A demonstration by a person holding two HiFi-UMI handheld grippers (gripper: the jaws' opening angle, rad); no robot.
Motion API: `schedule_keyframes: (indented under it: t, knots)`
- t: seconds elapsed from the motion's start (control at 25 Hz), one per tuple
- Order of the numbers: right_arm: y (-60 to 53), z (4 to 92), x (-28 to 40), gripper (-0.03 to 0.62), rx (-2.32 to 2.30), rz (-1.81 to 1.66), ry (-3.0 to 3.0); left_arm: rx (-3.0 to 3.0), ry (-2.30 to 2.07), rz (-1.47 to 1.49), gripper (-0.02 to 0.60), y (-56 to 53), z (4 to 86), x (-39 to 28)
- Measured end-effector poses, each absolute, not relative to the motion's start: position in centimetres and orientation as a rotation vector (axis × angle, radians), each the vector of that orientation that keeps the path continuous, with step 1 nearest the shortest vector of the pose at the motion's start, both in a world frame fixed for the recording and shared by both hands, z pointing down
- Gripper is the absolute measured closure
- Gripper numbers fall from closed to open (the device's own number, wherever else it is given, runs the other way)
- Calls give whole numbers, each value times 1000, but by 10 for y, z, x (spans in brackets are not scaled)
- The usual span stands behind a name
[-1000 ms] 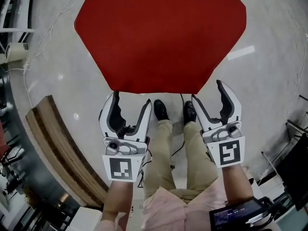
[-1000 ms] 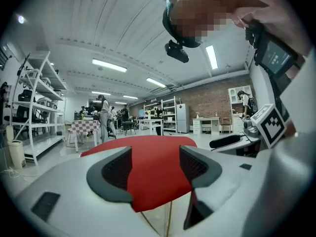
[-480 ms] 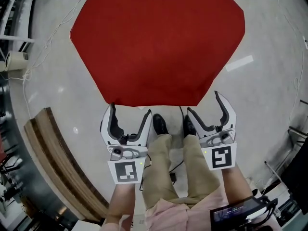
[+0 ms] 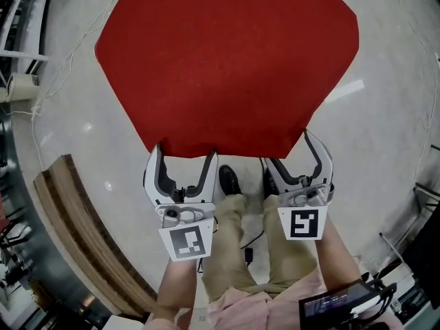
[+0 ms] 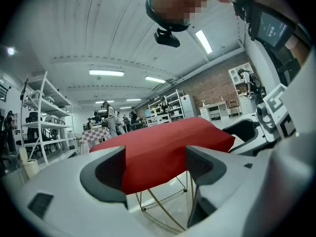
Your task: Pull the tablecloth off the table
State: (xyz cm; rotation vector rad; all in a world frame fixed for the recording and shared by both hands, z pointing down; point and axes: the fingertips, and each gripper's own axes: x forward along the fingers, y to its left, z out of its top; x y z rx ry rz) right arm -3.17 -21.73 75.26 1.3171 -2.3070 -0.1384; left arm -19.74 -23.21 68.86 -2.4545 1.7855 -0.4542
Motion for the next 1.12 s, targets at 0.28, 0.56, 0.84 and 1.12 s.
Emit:
schedule_keyframes:
  t: [0.28, 0.56, 0.84, 1.12]
  knots:
    - [-228, 742, -22, 250, 1435, -215, -2224, -2487, 1765, -428, 222, -231, 687, -195]
    - [-228, 717, -35, 526, 1448, -300, -2243, -2571, 1737, -401, 222, -226, 691, -194]
    - [-232, 667, -34, 556, 1394, -179, -2261, -2608, 1721, -430, 219, -210, 675, -173]
    - [-239, 619, -26, 556, 1345, -56, -2265, -2497, 1735, -481, 207, -220, 657, -151]
